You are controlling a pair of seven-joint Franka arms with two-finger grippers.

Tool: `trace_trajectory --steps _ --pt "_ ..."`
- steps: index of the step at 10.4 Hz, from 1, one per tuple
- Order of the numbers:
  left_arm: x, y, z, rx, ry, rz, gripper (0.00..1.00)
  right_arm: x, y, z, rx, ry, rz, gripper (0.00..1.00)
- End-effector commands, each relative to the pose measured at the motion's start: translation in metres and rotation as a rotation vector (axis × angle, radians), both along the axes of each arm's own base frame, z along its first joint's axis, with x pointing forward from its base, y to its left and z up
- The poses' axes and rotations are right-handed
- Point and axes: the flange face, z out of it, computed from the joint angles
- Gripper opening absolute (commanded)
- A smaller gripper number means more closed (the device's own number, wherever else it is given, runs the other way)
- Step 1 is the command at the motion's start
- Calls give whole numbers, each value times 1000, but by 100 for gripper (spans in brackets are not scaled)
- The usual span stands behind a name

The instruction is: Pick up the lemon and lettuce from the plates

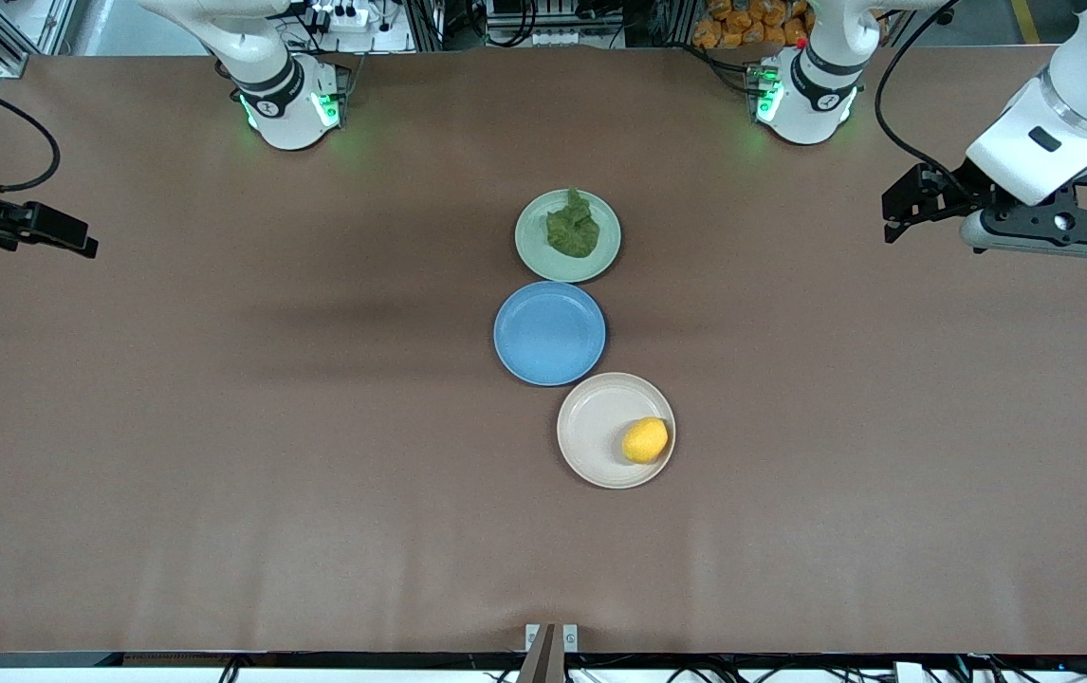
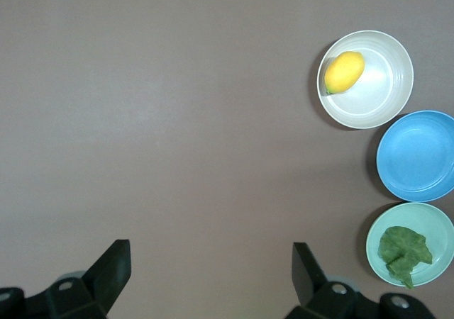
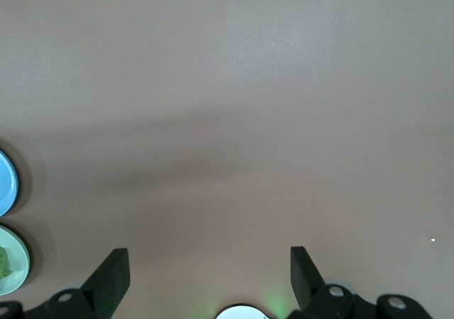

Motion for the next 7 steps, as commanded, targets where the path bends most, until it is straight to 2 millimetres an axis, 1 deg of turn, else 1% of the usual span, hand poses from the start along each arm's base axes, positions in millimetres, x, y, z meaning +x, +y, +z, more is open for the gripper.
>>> trace_trajectory --steps 1,5,6,7 --pt "3 2 5 7 -14 -11 100 -9 -3 4 4 -4 12 100" --pt "3 0 3 9 -11 1 100 -9 -4 4 4 -2 10 100" --pt "16 3 -13 10 -3 23 100 -9 -4 4 4 -2 10 100" --pt "27 -1 -32 12 21 57 100 -9 -4 4 5 -2 18 100"
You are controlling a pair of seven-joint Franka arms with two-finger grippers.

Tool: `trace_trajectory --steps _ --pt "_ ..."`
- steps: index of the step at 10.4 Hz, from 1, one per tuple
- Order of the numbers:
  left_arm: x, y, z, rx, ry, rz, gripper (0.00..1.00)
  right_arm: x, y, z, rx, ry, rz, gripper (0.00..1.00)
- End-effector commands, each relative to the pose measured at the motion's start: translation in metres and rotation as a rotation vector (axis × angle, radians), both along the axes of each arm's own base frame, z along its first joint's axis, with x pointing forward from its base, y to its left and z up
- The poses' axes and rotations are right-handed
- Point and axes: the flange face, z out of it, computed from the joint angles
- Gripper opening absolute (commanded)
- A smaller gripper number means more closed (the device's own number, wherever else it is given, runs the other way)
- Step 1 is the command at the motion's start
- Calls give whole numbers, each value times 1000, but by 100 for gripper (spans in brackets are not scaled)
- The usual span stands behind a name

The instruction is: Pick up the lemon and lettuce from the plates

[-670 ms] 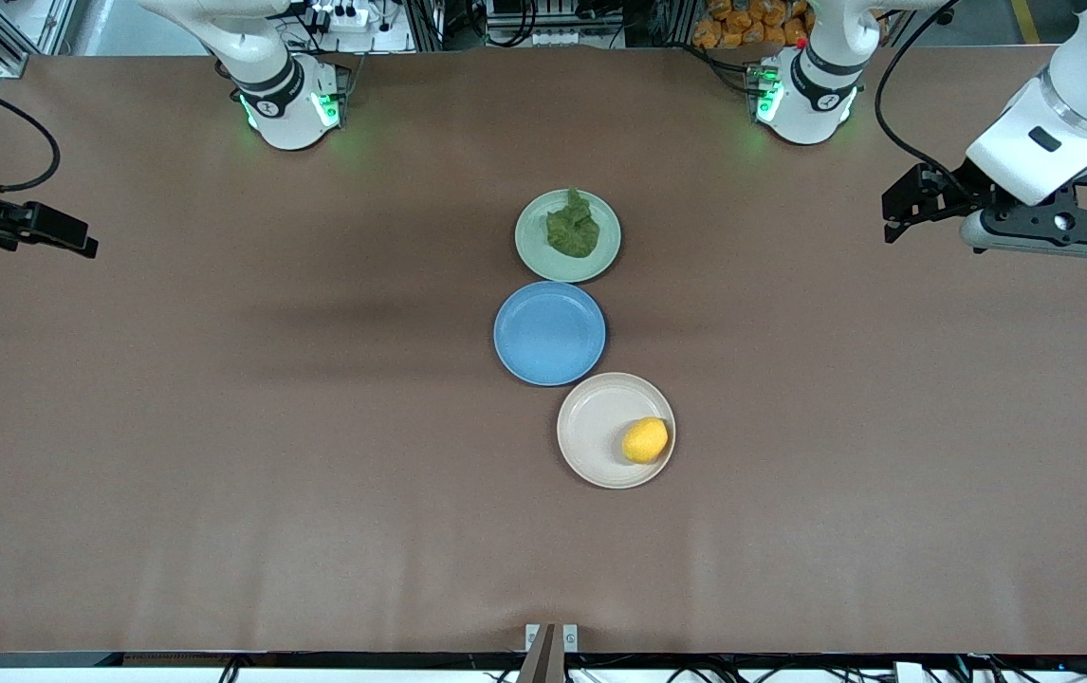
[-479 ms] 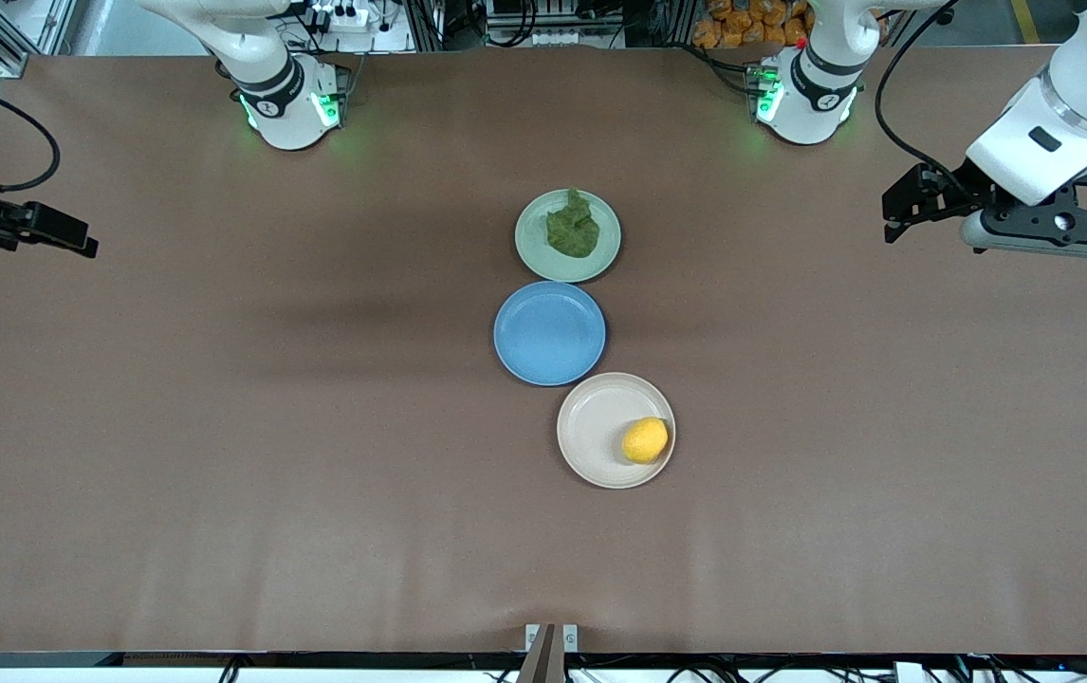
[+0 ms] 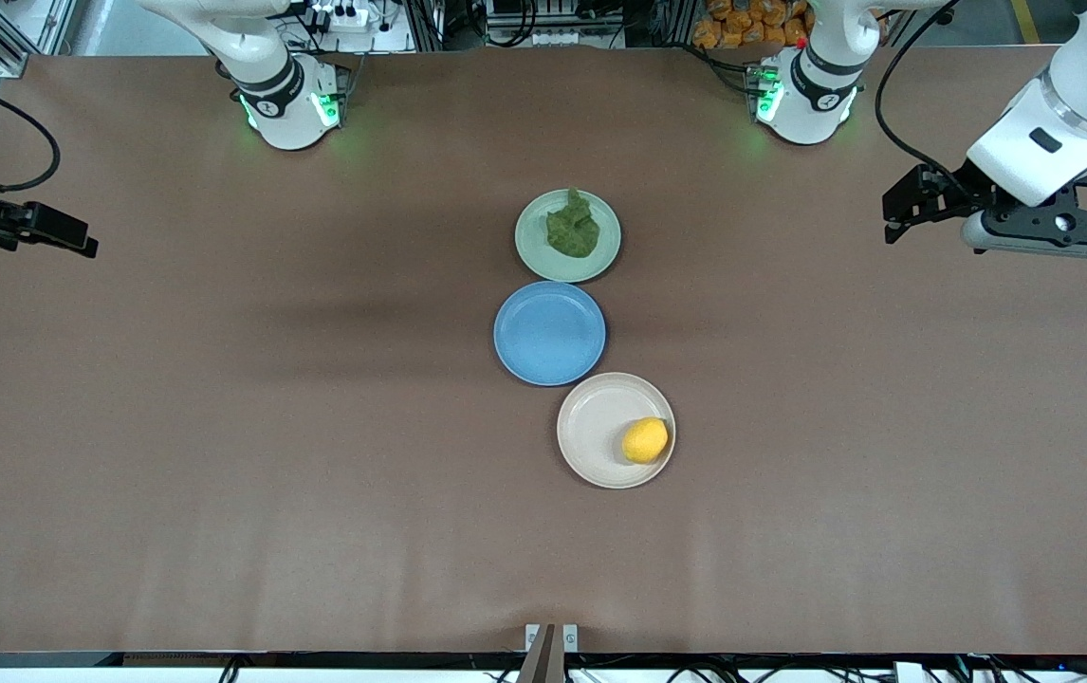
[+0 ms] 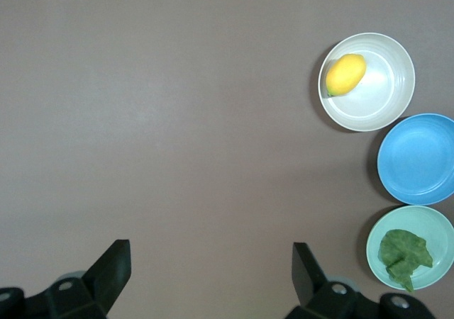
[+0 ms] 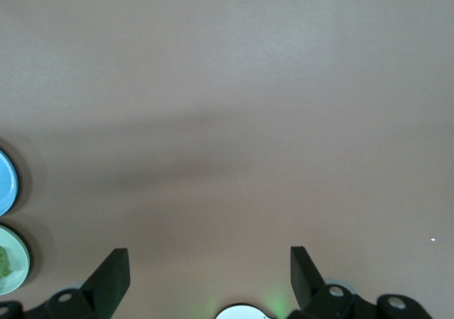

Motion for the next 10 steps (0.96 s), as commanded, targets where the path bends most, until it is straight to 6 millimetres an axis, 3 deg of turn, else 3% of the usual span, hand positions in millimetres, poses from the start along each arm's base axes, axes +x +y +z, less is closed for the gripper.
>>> trace_trajectory --steps 1,3,6,10 --pt "30 -6 -38 7 24 72 100 -9 -4 4 5 -4 18 100" --pt "45 -23 -61 0 34 62 100 -9 -8 4 7 -4 18 100" --pt "71 -52 -124 -1 83 59 100 -9 -8 4 7 -4 18 100" --pt "96 -87 -179 -30 47 68 100 -9 -8 4 7 -4 18 100"
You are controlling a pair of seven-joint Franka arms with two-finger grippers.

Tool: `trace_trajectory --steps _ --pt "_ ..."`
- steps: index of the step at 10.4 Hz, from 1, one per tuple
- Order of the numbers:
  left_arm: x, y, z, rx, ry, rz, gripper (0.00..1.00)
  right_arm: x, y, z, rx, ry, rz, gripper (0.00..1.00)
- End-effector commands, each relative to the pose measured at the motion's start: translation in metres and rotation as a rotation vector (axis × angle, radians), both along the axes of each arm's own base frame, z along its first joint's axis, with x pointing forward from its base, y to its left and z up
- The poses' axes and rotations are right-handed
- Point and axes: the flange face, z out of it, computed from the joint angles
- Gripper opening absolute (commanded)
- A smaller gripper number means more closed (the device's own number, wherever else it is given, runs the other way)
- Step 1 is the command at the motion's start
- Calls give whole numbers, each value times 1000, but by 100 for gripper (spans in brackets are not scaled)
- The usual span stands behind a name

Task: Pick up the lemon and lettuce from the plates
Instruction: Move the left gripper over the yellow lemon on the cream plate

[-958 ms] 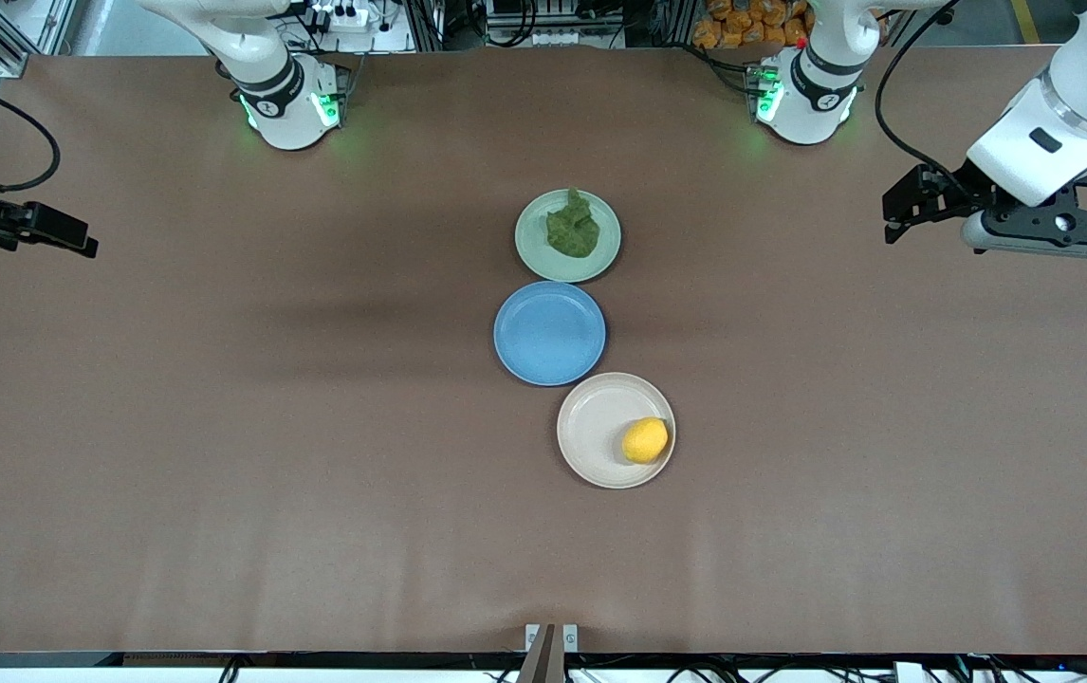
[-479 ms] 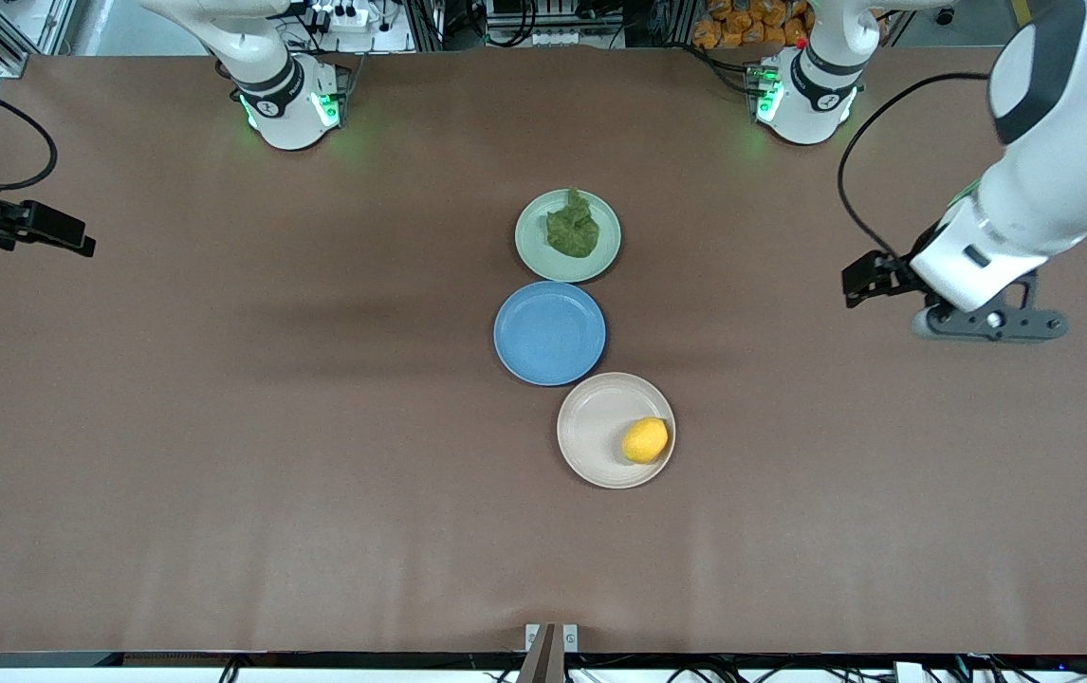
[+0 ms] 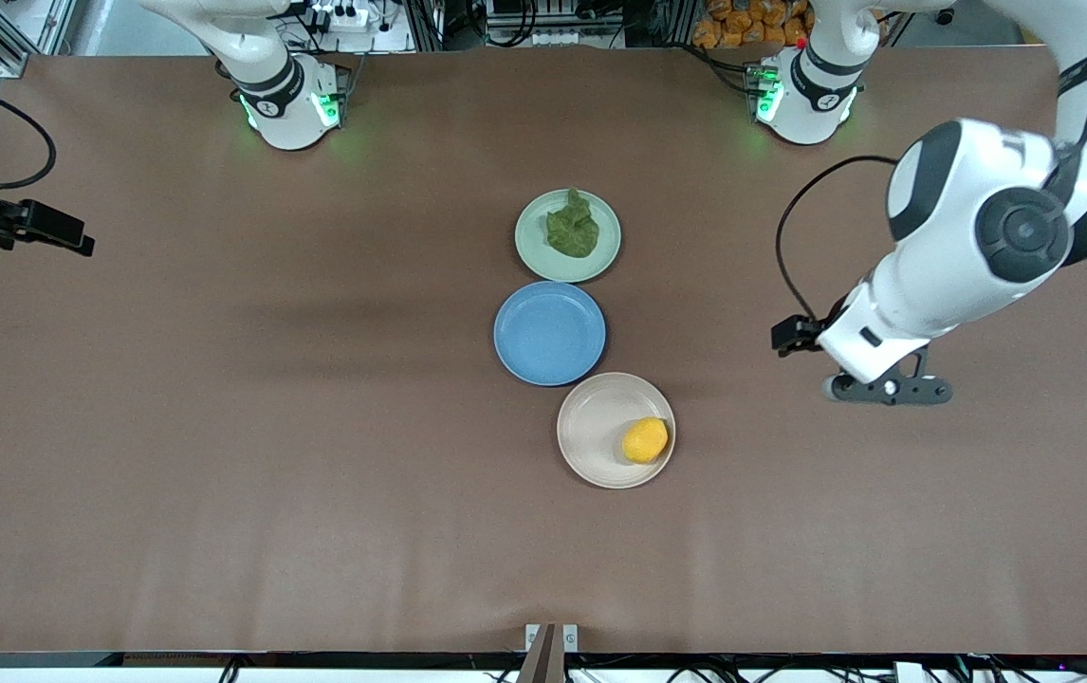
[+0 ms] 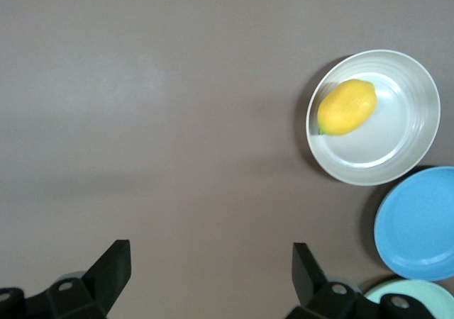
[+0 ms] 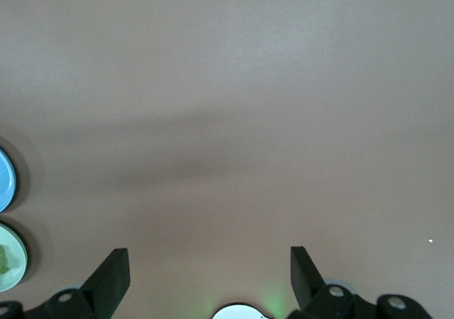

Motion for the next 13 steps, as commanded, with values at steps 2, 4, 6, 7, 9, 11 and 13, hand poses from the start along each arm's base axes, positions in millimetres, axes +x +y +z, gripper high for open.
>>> trace_trajectory --steps 2,4,6,7,9,11,13 --pt "15 -31 -18 2 -57 -22 100 -8 -3 4 5 -4 11 100" --pt "18 -52 -44 45 -85 -80 100 -10 -2 2 8 12 13 100" --pt "24 -72 -65 18 -134 -113 100 -19 20 -2 17 87 48 100" --pt "22 -93 -77 4 -153 -144 100 -23 35 -2 46 110 60 100" --pt "28 -118 -92 -23 -182 -198 100 -24 45 -1 80 111 67 100" --pt "21 -158 -128 -51 -215 -282 100 -24 58 -1 93 115 89 100" --pt "24 -173 -160 -81 -256 -295 100 -27 84 -2 82 125 104 100"
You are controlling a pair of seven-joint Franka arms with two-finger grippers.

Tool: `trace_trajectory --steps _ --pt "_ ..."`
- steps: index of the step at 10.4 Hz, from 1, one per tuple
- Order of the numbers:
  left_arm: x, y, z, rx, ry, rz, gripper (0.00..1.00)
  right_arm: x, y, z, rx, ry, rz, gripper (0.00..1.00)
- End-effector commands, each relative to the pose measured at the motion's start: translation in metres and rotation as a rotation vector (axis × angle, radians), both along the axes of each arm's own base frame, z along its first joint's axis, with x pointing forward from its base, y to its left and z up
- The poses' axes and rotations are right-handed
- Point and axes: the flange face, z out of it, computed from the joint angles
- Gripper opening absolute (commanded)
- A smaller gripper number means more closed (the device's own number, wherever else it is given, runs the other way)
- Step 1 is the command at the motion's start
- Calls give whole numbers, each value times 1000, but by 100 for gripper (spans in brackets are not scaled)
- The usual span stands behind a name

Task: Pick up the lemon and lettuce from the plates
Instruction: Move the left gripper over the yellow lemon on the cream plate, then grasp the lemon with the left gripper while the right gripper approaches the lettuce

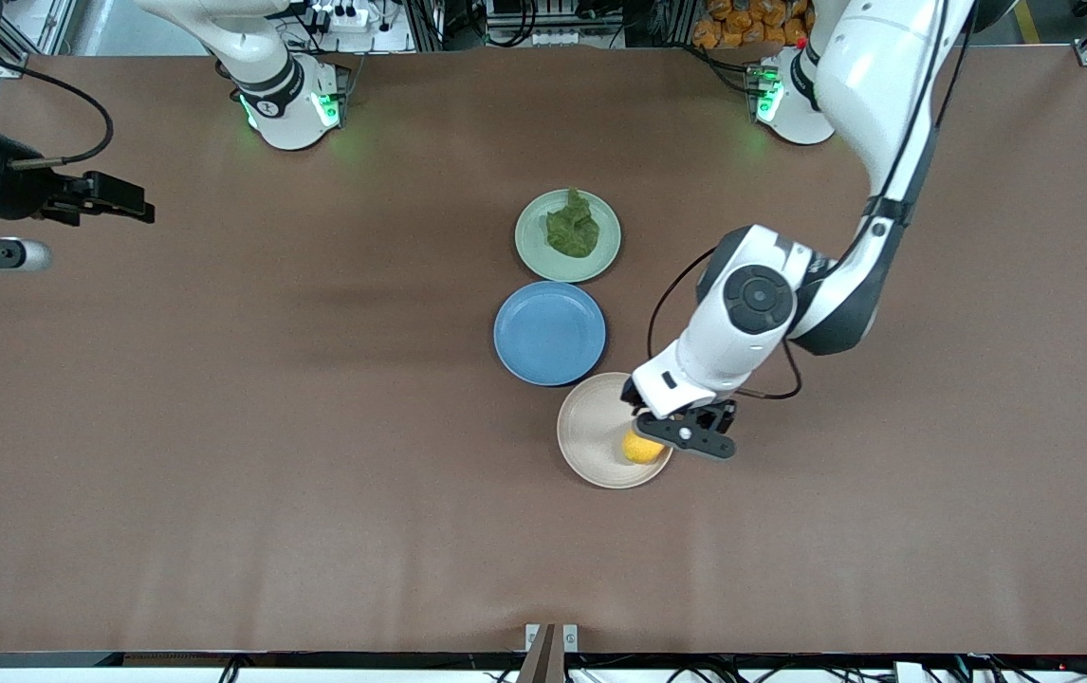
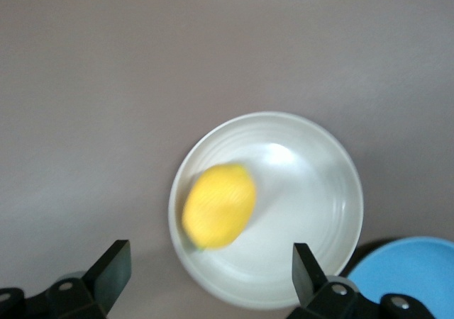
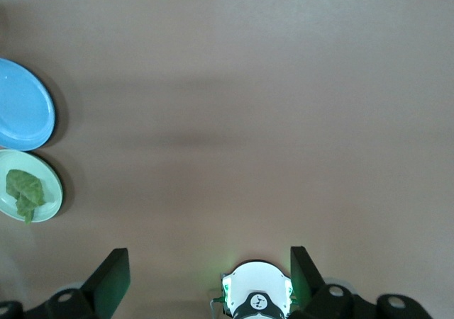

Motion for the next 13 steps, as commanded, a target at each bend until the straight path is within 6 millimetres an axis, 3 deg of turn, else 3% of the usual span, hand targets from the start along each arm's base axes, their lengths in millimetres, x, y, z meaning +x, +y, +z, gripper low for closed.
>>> trace_trajectory --steps 1,6,12,13 --pt "12 -15 -21 -10 -53 -43 100 -11 37 3 -13 6 -9 100" --pt "13 -12 -80 6 -39 -90 100 -19 100 0 -56 1 -54 100" --pt "12 -10 -91 9 -31 -83 100 -41 178 -24 -81 -8 -14 100" --pt "13 -10 -89 3 -30 -65 81 -44 194 -27 -90 -23 -51 100"
